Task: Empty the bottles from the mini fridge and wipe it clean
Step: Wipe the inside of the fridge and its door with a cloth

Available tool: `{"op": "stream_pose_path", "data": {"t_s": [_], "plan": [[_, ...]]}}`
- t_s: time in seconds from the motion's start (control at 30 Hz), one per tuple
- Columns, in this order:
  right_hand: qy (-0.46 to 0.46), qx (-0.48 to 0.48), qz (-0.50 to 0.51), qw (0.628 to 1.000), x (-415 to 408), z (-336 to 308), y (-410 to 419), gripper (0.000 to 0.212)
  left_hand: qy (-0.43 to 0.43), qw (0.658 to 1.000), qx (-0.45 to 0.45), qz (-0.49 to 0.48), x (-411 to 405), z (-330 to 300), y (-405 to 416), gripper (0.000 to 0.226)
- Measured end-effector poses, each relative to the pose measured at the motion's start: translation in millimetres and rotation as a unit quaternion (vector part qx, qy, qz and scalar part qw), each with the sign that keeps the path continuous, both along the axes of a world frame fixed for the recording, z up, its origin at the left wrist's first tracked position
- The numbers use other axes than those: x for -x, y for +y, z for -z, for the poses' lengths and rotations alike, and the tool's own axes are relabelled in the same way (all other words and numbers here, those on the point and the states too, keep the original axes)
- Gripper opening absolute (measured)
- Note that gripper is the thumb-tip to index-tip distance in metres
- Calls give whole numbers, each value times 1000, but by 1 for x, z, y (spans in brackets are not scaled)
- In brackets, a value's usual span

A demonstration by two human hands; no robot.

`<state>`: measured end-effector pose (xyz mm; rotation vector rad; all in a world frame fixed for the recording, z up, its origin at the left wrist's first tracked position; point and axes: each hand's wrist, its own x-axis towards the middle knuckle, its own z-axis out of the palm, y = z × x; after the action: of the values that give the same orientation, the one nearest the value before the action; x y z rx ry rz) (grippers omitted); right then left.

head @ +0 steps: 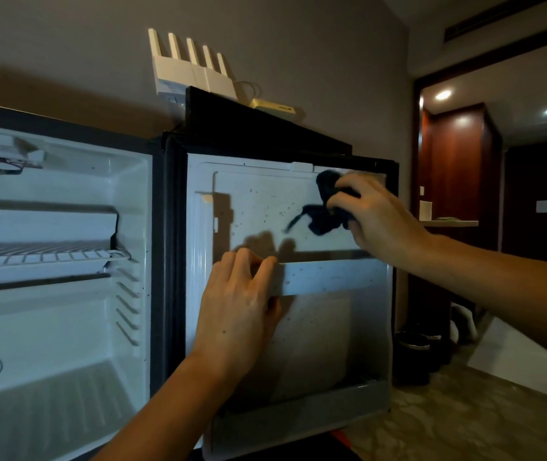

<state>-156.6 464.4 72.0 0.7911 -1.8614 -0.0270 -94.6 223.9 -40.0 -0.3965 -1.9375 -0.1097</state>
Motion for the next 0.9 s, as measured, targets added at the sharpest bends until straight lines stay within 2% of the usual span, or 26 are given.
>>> {"op": "stream_pose_path", "data": {"t_s": [0.1, 0.17, 0.23, 0.3, 0.37, 0.4, 0.43, 0.53, 0.6, 0.67, 0.73, 0.77, 0.8, 0.83, 0.9], "plan": [[-8, -198, 17, 980, -4, 21, 11, 38, -7, 1000, -1, -3, 0, -1, 1, 49], [-18, -285, 44, 957, -4, 13, 20, 43, -9, 1000, -3, 3, 1, -2, 2, 49], [-4, -270, 64, 961, -2, -5, 21, 42, -7, 1000, -5, 3, 1, -2, 3, 49], [8, -143, 56, 988, 0, -18, 15, 41, -5, 1000, -6, 4, 1, -2, 2, 49], [3, -17, 36, 999, 2, -19, 6, 41, 1, 1000, -8, 11, 0, -1, 1, 49], [-1, -12, 24, 1000, 1, -13, 2, 40, 3, 1000, -7, 13, -1, -1, 1, 49], [-6, -48, 14, 999, 0, -4, 2, 39, 2, 1000, -4, 11, -1, -1, 1, 49], [-7, -259, 23, 966, -6, 16, 11, 42, -4, 1000, -7, 2, 0, -2, 2, 49], [2, -324, 49, 945, -7, 6, 16, 43, -4, 1000, -8, 2, 1, -1, 2, 50], [24, -297, 54, 953, -5, -10, 14, 40, -2, 1000, -4, 3, 1, -2, 2, 49], [15, -149, 36, 988, -2, -21, 7, 40, -4, 1000, 0, 2, 0, -2, 1, 50], [5, -70, 22, 997, 0, -21, 3, 40, -4, 1000, -1, 3, 0, -1, 1, 50], [3, -31, 12, 999, 1, -17, 0, 39, -3, 1000, -1, 3, 0, -1, 1, 51], [7, -44, 7, 999, 1, -10, -1, 38, -3, 1000, 2, 2, 1, -1, 0, 51], [4, -168, 10, 986, 0, 8, 5, 38, -7, 1000, 7, -1, 2, -1, 0, 51]]}}
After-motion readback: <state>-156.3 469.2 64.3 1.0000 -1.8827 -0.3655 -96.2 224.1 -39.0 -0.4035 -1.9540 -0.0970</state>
